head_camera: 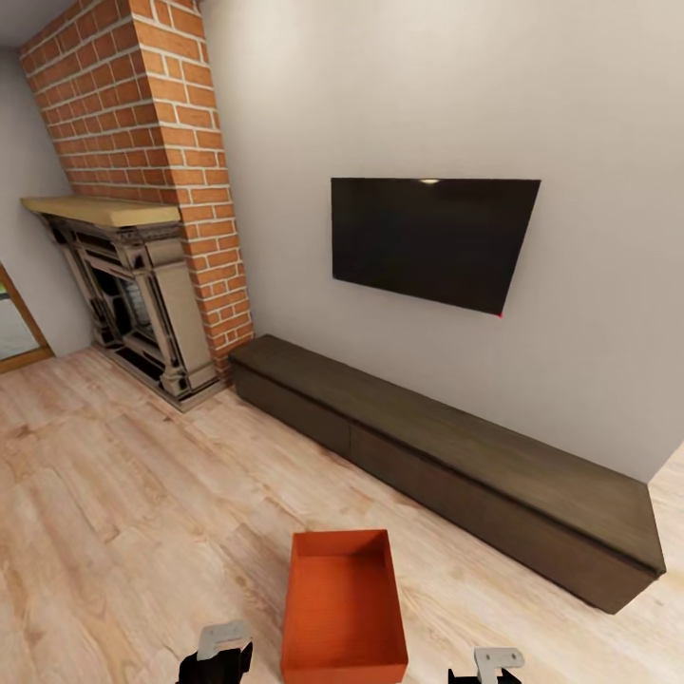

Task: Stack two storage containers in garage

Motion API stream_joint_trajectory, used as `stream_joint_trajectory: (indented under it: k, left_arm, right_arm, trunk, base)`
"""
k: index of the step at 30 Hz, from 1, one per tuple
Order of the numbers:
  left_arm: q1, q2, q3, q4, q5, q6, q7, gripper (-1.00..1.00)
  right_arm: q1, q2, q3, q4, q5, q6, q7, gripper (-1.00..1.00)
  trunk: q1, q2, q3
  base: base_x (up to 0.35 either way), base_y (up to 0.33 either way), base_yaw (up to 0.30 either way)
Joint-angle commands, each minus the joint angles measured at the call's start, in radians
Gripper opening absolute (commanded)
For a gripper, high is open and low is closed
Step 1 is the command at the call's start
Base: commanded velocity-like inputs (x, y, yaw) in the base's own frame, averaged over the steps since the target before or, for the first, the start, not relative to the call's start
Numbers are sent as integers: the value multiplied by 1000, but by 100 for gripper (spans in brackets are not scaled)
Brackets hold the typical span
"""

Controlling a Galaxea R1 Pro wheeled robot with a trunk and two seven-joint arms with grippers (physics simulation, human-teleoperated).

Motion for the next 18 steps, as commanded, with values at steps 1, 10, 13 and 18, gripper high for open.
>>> stream_joint_trajectory:
  k: [1,10,13,18]
  left_arm:
    - [-2,0,-8,5,10,-7,-4,100]
    - [-2,0,-8,5,11,-7,-4,100]
    - [-2,0,-8,5,10,-7,-5,100]
    - [-2,0,-8,5,10,-7,-5,100]
  right_arm:
    - [-1,0,6,1,1,-2,-8,100]
    - [-1,0,6,1,1,-2,-7,100]
    - [-1,0,6,1,1,-2,-7,100]
    - [-1,0,6,1,1,-2,-8,100]
  trunk:
    - [1,-2,-2]
    - [1,-2,-2]
    - [1,-2,-2]
    - [1,-2,-2]
  base:
    - [333,-29,0]
    - [323,-118,0]
    - [68,-35,0]
    - [12,-6,0]
